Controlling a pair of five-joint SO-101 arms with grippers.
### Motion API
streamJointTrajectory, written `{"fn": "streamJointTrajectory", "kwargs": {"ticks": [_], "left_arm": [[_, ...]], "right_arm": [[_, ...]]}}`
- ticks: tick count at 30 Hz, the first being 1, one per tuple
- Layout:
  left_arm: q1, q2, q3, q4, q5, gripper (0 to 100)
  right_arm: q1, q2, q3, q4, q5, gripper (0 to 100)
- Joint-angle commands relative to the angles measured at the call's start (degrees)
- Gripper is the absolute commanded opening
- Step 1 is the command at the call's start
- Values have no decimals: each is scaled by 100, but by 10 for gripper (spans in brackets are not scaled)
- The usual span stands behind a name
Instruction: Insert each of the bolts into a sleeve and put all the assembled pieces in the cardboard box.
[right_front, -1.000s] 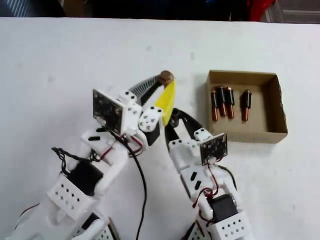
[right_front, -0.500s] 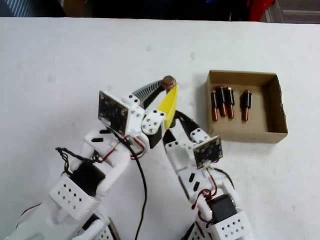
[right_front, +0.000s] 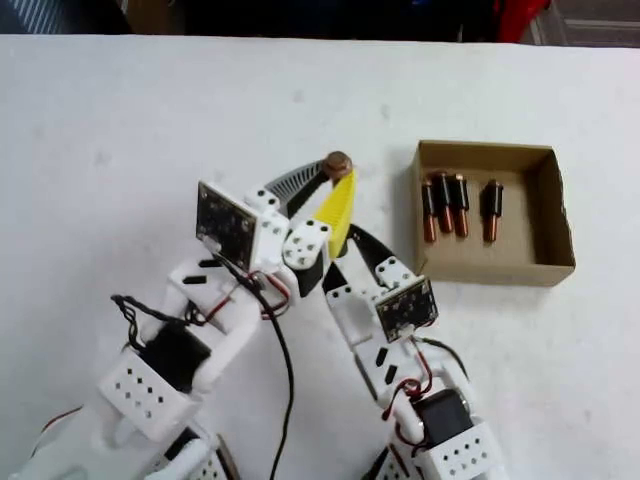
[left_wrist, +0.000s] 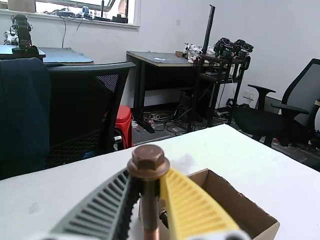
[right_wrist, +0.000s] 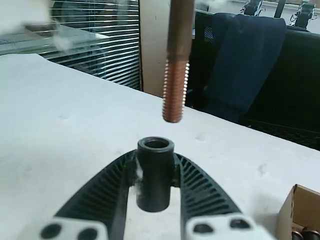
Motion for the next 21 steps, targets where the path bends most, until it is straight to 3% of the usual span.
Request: {"fn": "streamJointTrajectory", "kwargs": {"ticks": [1, 21], "left_arm": [[31, -224, 167, -193, -44, 24], [57, -233, 440, -193, -35, 24]], "right_arm": [[-22, -75, 44, -163, 44, 17], [145, -75, 44, -171, 44, 17]]}}
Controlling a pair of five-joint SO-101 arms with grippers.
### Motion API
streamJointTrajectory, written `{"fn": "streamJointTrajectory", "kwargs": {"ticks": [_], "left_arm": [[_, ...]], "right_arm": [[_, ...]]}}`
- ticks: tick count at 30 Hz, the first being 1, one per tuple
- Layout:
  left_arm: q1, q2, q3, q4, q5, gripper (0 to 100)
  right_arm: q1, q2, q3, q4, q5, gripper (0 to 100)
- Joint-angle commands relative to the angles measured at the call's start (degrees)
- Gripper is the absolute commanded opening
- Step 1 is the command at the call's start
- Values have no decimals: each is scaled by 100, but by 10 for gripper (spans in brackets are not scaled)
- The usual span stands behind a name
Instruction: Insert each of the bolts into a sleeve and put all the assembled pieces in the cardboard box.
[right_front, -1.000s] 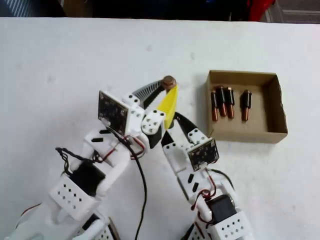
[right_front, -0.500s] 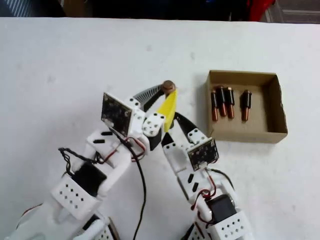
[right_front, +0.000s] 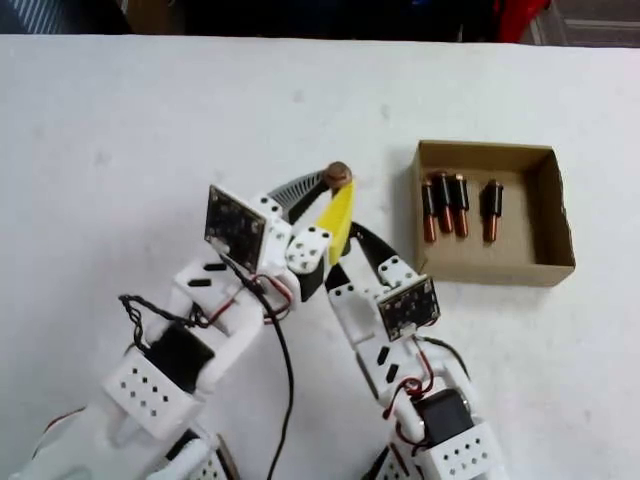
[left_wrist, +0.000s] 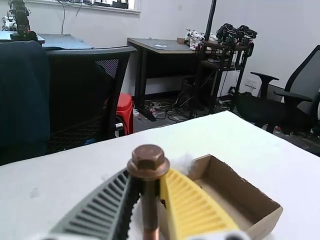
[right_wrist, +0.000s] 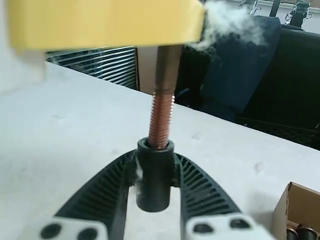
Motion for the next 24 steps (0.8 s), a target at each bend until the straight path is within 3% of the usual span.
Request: {"fn": "streamJointTrajectory", "kwargs": {"ticks": [1, 16, 24], "left_arm": [[66, -233, 220, -167, -35, 24], [22, -233, 1011, -176, -35, 24], [-418, -224, 1011, -167, -35, 26]], "right_arm": [[66, -84, 44, -171, 44, 17], [66, -84, 44, -171, 44, 17], [66, -84, 44, -171, 44, 17]]}}
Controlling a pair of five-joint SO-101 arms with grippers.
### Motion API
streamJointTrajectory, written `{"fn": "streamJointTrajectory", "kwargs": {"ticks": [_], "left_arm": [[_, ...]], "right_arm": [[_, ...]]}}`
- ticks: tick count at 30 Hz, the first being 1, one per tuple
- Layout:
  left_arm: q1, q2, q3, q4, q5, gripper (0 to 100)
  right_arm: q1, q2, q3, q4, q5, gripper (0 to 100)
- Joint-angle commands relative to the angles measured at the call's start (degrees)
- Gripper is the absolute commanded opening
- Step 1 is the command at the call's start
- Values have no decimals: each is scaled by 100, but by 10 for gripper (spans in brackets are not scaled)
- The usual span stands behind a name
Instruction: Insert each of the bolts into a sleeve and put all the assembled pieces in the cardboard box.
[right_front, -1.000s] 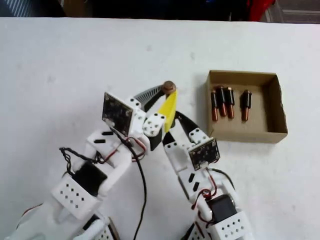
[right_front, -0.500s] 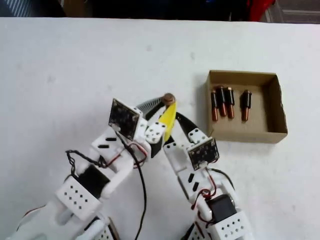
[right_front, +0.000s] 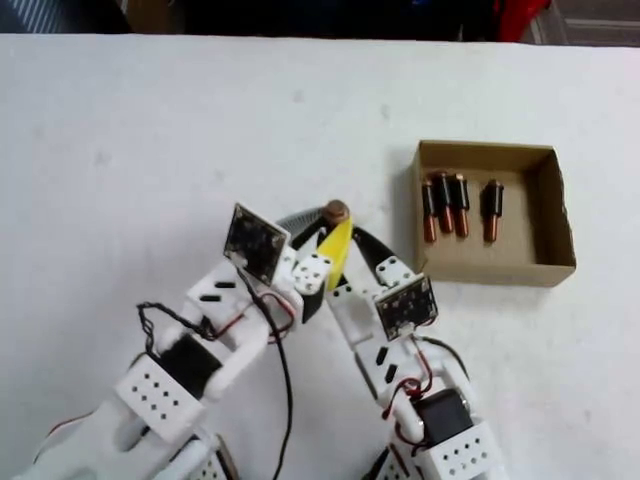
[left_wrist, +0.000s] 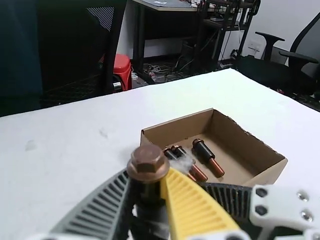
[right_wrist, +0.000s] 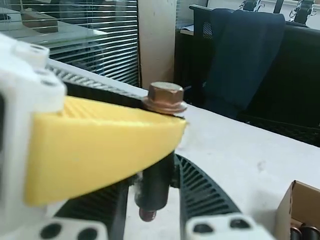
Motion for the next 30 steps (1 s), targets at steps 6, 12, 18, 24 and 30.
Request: {"fn": "streamJointTrajectory", "kwargs": {"ticks": [6, 12, 18, 24, 30], "left_arm": [[-673, -110, -44, -88, -62, 170], [-725, -110, -53, -123, -62, 210], [-725, -110, -70, -123, -70, 211], [-725, -119, -88, -132, -97, 212], [-673, -119, -273, -132, -105, 212]], "right_arm": [[84, -92, 44, -171, 44, 17], [92, -92, 44, -171, 44, 17], [92, -92, 44, -154, 44, 17], [92, -92, 44, -154, 44, 17], [92, -92, 44, -154, 44, 17]]}}
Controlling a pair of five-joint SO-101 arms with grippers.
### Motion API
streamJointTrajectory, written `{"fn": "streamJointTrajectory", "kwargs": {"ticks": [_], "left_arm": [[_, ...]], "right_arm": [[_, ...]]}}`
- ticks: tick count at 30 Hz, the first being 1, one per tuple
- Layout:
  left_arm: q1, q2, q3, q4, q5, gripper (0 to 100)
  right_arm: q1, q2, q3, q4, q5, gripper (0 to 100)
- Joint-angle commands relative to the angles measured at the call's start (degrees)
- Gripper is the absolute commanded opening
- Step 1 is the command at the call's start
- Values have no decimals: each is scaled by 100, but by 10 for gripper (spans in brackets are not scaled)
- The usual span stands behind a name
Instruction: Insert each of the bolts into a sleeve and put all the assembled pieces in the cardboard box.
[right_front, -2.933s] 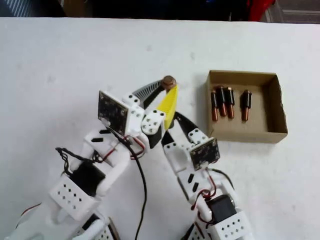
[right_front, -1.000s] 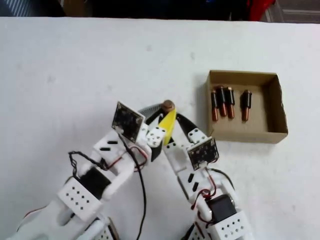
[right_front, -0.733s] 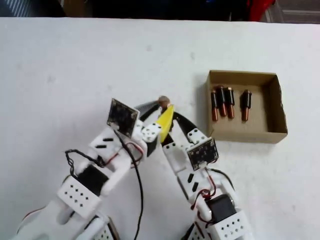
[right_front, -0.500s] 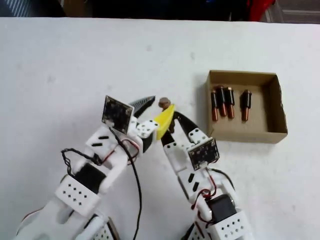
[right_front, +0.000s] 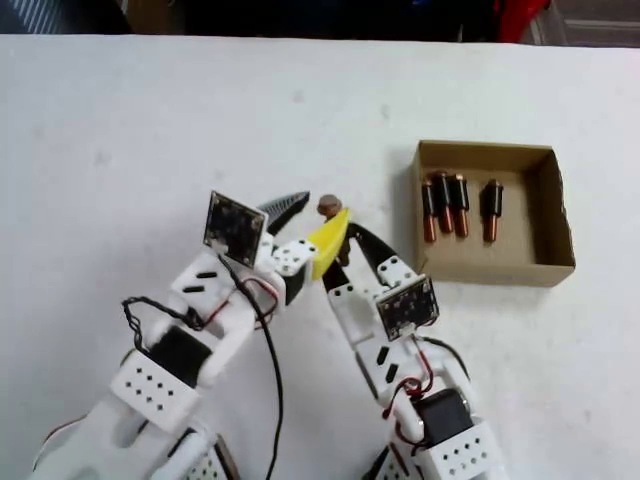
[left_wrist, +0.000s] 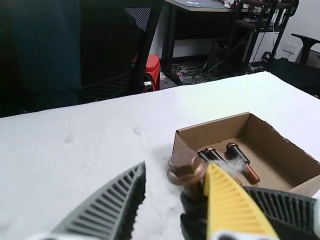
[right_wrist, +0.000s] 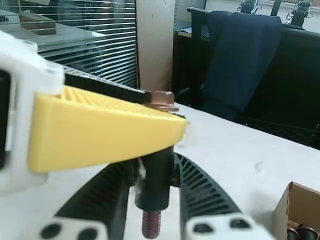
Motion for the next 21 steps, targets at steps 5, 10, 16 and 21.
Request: {"fn": "streamJointTrajectory", "kwargs": {"ticks": [5, 10, 16, 21], "left_arm": [[-40, -127, -527, -123, -35, 212], [4, -127, -536, -97, 0, 329], [198, -127, -519, -88, 0, 321], [-13, -127, -536, -132, -35, 187]], "right_arm": [[57, -84, 44, -154, 35, 17], [57, -84, 44, -154, 44, 17], [57, -84, 44, -145, 53, 17], [57, -84, 44, -136, 62, 17]]}}
